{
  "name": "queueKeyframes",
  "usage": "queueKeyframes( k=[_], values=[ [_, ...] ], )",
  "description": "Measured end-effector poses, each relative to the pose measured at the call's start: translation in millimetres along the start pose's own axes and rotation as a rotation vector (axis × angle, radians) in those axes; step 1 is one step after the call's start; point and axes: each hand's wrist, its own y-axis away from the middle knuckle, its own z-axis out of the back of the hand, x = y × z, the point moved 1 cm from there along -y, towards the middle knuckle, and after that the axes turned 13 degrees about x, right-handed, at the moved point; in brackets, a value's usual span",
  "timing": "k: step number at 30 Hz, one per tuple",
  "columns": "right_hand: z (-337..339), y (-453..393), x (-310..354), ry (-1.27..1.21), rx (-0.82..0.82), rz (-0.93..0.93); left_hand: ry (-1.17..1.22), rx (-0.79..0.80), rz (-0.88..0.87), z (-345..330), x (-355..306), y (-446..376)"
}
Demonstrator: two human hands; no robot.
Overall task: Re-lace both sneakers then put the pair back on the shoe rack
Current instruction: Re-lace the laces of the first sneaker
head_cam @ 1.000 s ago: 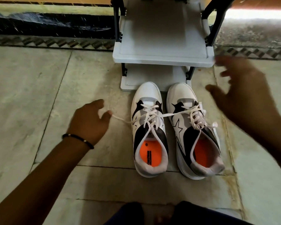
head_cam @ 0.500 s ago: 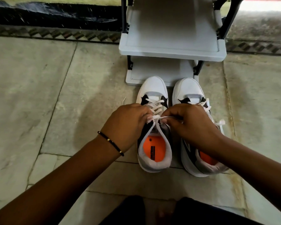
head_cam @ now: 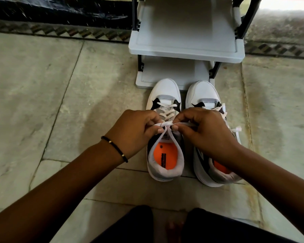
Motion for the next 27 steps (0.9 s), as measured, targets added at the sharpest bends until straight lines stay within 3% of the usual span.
queueKeyframes(
  k=[6,18,24,27],
  values=[
    [5,-2,4,0.134,-0.002,0.068,-0.133,-0.052,-0.069,10,2,-2],
    [-2,18,-19,0.359,0.058,0.029,-0.197,0.036,0.086,4,38,17],
    [-9,6,-17,0.144,0.183,0.022,-0.046,0.083,0.07,-5,20,5],
    [-13,1,-12,0.106,0.147,0.042,-0.025,0.029,0.014,-12,11,-2]
  ],
)
